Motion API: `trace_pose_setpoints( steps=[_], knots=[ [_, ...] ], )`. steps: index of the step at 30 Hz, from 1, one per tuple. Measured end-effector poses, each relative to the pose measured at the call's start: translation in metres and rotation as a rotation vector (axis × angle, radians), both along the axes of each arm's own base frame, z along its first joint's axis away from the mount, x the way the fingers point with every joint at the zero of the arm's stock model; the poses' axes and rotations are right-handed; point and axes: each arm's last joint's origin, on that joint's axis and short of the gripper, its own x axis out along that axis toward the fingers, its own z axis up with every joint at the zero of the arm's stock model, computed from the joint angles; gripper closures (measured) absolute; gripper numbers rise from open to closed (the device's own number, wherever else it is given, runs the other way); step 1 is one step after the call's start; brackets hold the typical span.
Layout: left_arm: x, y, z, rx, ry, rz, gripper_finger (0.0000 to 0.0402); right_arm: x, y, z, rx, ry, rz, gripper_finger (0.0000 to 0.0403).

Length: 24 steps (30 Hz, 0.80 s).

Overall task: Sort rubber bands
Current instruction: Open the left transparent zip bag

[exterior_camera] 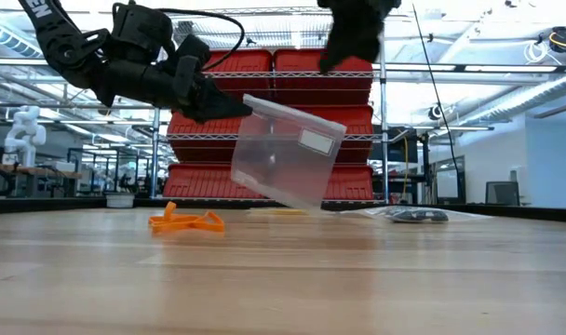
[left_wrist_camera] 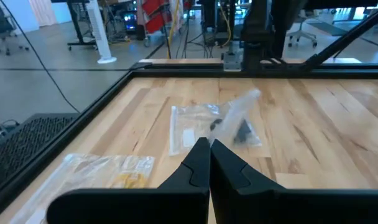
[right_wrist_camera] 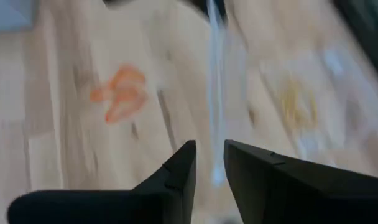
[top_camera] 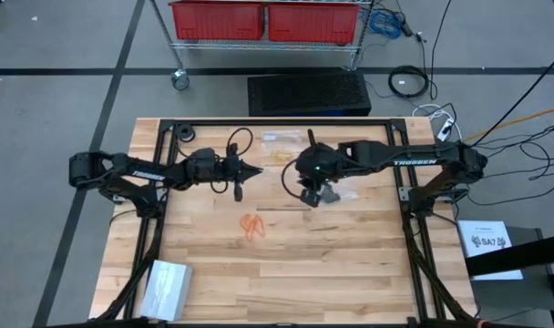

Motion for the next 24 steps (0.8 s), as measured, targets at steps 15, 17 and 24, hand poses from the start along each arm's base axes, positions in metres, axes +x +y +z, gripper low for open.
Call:
trace_pose_setpoints(
  steps=[15, 17, 24],
  knots=[
    [0.0, 0.0, 0.0, -0.004, 0.003, -0.01, 0.0401, 0.057, -0.007, -0.041, -0.195, -0.079, 0.134, 0.0401],
    [0.0, 0.0, 0.0, -0.004, 0.003, -0.01, 0.0401, 0.059, -0.009, -0.045, -0.204, -0.07, 0.122, 0.0402],
    [0.0, 0.0, 0.0, -0.005, 0.004, -0.011, 0.0401, 0.061, -0.013, -0.048, -0.237, -0.055, 0.087, 0.0402]
  ],
)
